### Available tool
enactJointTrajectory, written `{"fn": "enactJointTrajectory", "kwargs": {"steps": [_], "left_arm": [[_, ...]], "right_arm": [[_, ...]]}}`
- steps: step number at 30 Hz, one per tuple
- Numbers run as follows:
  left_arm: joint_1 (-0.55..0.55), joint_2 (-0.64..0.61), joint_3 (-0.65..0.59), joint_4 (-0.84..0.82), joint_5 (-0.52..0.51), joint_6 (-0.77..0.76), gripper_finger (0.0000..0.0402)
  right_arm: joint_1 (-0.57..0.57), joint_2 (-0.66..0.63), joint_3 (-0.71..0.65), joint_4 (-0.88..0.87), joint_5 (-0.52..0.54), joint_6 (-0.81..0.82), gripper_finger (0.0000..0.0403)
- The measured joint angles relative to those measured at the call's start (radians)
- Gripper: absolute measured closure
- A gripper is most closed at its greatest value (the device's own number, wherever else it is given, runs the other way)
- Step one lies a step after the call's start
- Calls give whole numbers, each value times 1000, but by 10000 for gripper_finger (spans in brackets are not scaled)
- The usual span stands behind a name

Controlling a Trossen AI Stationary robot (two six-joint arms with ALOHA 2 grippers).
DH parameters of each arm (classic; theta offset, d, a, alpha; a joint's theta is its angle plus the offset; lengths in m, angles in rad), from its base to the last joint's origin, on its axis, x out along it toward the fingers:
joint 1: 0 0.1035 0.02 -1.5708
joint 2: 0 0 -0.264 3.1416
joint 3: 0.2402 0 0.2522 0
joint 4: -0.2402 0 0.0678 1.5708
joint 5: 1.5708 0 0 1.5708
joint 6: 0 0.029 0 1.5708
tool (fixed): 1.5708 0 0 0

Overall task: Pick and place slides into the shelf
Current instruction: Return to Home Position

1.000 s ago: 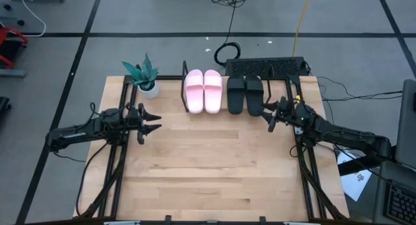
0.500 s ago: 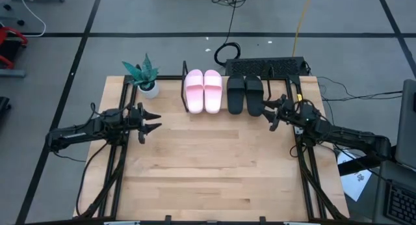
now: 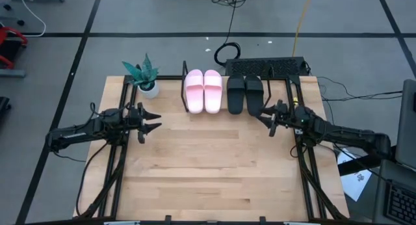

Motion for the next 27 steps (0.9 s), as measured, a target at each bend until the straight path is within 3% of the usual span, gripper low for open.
{"fn": "enactJointTrajectory", "kwargs": {"steps": [6, 15, 27], "left_arm": [[0, 0, 0, 0, -2, 7, 220], [0, 0, 0, 0, -36, 27, 220], [0, 1, 1, -38, -68, -13, 220]], "right_arm": [[80, 0, -1, -12, -69, 1, 218], [238, 1, -31, 3, 163, -13, 218], [250, 0, -31, 18, 167, -5, 218]]}}
